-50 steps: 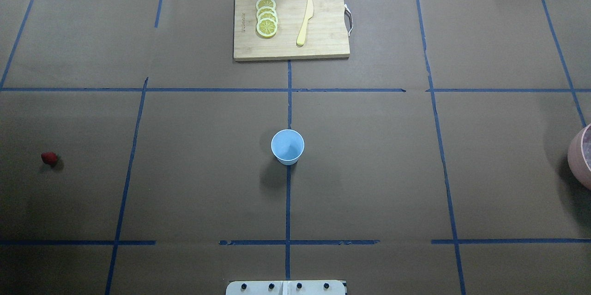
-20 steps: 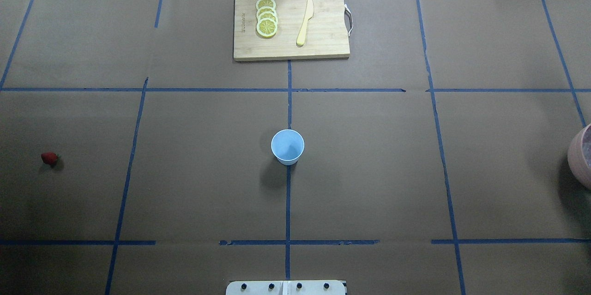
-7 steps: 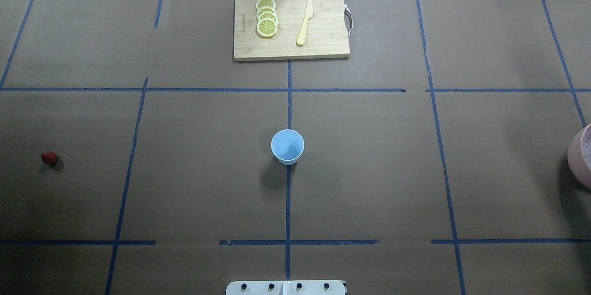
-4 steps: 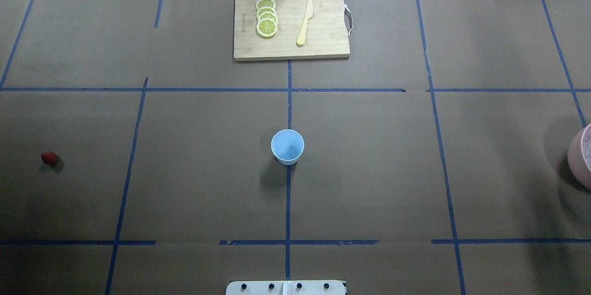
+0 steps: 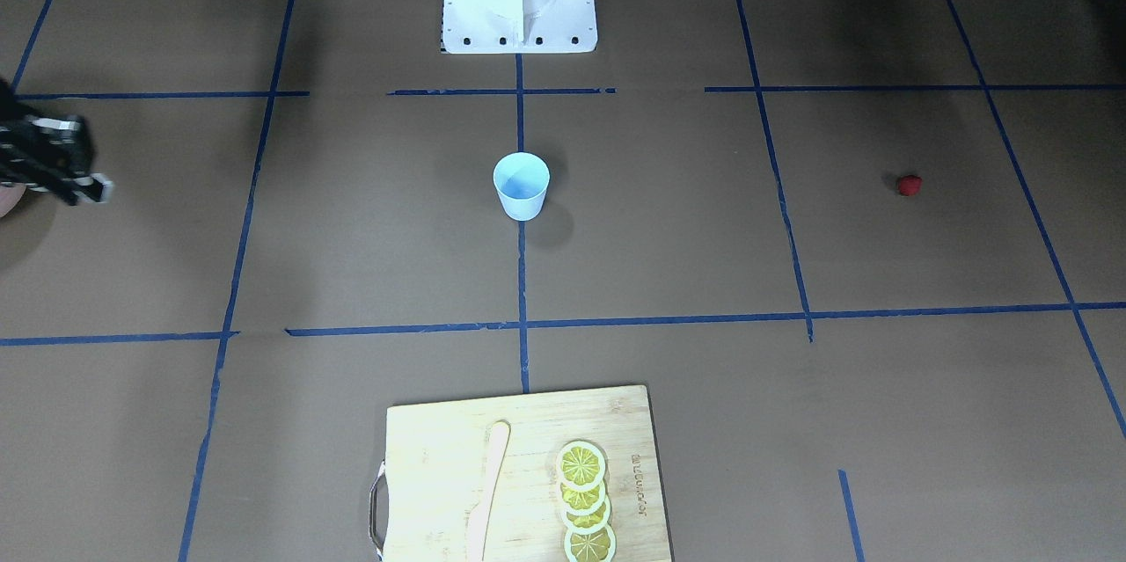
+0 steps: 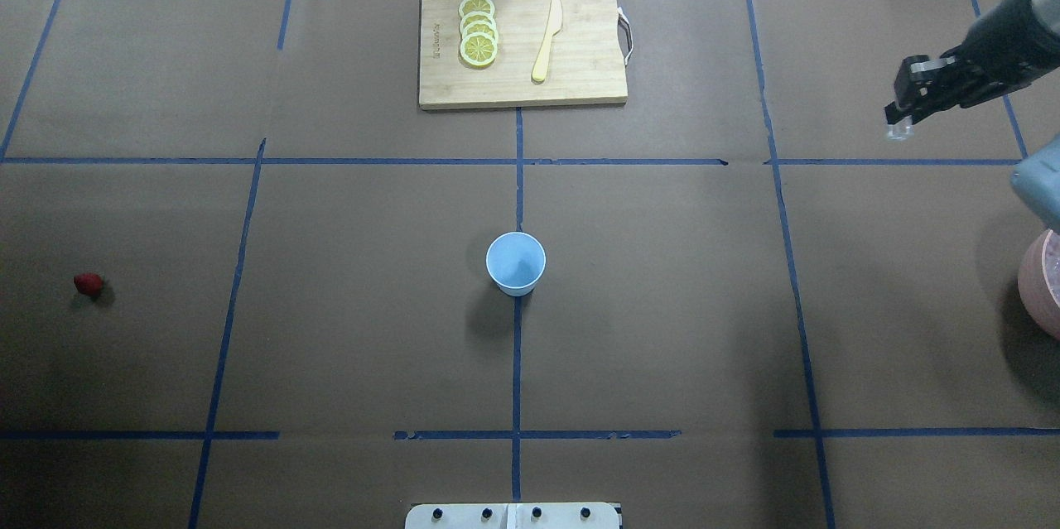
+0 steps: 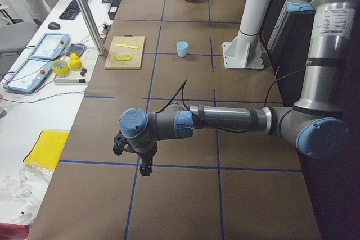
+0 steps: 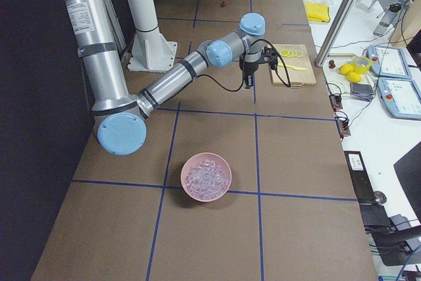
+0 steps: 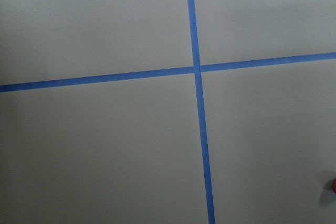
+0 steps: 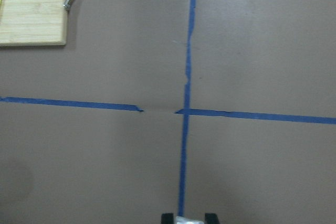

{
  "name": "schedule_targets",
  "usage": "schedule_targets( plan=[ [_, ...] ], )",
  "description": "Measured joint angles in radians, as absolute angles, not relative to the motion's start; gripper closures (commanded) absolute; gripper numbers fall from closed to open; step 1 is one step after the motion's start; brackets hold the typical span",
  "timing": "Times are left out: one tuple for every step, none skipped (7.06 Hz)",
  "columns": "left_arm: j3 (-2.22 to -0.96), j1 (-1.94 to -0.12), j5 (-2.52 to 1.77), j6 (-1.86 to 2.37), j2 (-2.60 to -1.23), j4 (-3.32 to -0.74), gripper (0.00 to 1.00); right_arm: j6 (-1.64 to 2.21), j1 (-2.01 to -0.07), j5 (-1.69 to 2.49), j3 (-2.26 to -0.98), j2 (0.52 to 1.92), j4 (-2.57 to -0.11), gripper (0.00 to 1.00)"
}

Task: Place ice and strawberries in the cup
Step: 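Carry the ice cube with the right gripper over the light blue cup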

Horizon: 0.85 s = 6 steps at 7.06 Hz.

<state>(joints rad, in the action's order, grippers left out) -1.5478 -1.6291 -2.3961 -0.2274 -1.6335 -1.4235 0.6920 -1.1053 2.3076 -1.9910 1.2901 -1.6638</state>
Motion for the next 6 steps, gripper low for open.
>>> schedule_targets(
  plan=[
    [-1.548,-1.629,-2.396,-0.228,-1.634,-1.424,0.00,0.776,-1.044,2.285,-1.991,1.231,-1.666,0.98],
    [-1.548,-1.629,-2.396,-0.228,-1.634,-1.425,0.00,0.849,-0.990,2.254,-1.992,1.178,-1.675,0.98],
    [-1.547,-1.629,-2.397,-0.229,-1.634,-1.425,0.00,0.920,-0.931,2.214,-1.992,1.124,-1.691,0.98],
    [-1.547,-1.629,-2.397,-0.229,-1.634,-1.425,0.00,0.991,-0.861,2.161,-1.991,1.077,-1.702,0.98],
    [-1.546,-1.629,-2.398,-0.229,-1.633,-1.424,0.00,1.057,-0.783,2.095,-1.988,1.038,-1.708,0.98],
    [-1.546,-1.629,-2.398,-0.228,-1.633,-1.424,0.00,1.113,-0.712,2.030,-1.982,1.008,-1.713,0.98]
  ],
)
